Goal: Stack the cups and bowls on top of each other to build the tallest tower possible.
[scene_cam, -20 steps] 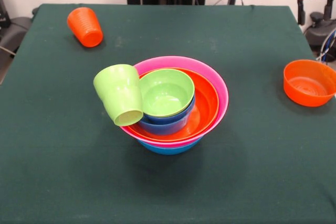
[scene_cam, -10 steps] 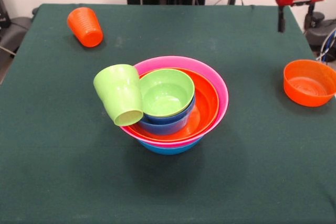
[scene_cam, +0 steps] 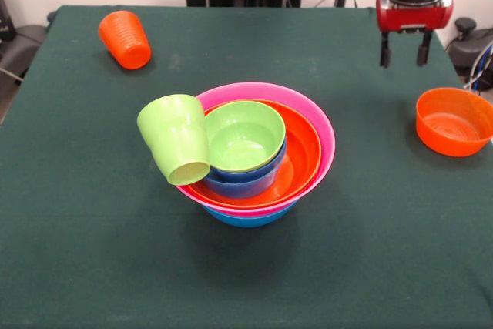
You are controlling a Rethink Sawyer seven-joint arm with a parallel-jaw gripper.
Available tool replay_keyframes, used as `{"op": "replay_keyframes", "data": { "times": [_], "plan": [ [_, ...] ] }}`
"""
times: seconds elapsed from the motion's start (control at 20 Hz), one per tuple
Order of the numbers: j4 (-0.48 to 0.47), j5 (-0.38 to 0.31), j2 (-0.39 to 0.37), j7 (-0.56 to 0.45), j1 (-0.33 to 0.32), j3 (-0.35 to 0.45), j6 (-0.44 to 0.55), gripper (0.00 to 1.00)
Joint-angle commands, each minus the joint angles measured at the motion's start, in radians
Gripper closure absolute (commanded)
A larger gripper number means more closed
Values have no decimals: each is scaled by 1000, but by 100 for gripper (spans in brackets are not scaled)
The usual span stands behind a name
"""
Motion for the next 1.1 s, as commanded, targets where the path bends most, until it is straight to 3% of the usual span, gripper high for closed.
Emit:
{"op": "replay_keyframes", "data": {
  "times": [0.05, 0.4, 0.8, 1.1],
  "plan": [
    [-88, -45, 84, 27, -8, -13, -26, 0],
    [-102, -57, 94, 8, -16, 1, -35, 0],
    [-89, -27, 47, 18, -9, 17, 16, 0],
    [-147, -25, 53, 33, 43, -46, 56, 0]
  ]
}}
